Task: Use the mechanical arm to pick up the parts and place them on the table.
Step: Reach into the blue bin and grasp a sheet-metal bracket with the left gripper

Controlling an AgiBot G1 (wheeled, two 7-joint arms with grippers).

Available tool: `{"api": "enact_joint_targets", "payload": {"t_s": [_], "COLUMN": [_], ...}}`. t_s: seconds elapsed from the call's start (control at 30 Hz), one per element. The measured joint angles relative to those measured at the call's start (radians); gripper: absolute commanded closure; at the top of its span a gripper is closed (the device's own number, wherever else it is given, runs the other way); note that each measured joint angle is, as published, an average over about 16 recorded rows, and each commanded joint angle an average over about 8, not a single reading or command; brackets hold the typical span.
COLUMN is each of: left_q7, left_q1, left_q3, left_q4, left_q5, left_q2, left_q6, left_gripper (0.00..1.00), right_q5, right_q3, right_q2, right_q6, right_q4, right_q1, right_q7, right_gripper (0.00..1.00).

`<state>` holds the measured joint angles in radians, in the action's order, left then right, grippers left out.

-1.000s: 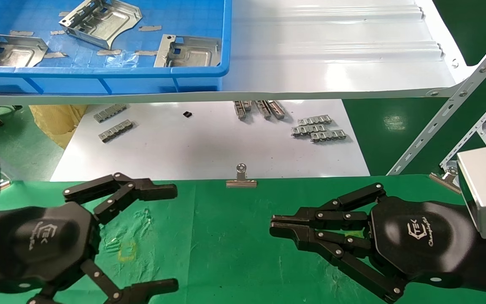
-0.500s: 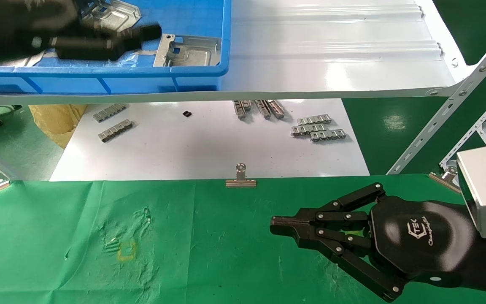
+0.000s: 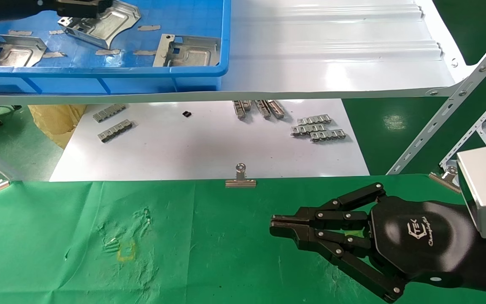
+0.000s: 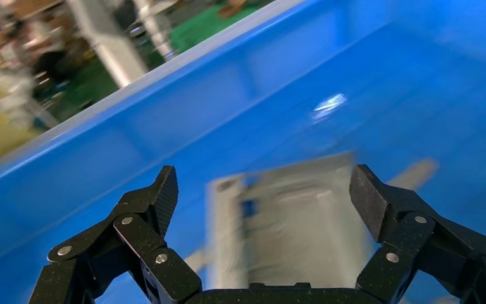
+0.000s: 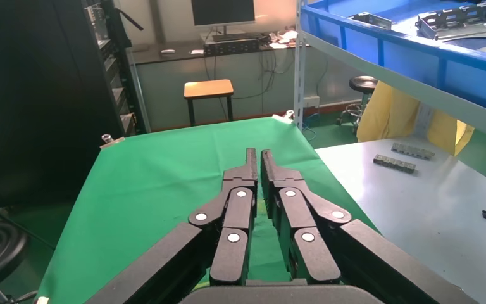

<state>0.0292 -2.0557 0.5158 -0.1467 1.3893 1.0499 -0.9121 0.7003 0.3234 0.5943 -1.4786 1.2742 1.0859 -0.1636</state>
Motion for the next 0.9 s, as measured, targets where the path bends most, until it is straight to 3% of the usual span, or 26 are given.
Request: {"api": "enact_joint_targets", "payload": {"t_s": [0.33, 0.9], "left_q7": [0.003, -0.053], "left_q1": [-0.023, -0.006], "left_q3": [0.011, -0.012], "left_q4": [0.117, 0.163], "left_q5": [0.022, -0.011], "left_q2": [0.038, 0.05], "left_q6": [0.102, 0.176], "left_gripper": [1.0, 1.0], "right_q5": [0.0, 0.0], "right_q3": [0.0, 0.001], "right_q2": [0.0, 0.0], "right_q6": [0.0, 0.0], "right_q4": [0.0, 0.0], "right_q1": [0.0, 0.0], "right_q7": [0.0, 0.0], "right_gripper": [0.0, 0.0]}}
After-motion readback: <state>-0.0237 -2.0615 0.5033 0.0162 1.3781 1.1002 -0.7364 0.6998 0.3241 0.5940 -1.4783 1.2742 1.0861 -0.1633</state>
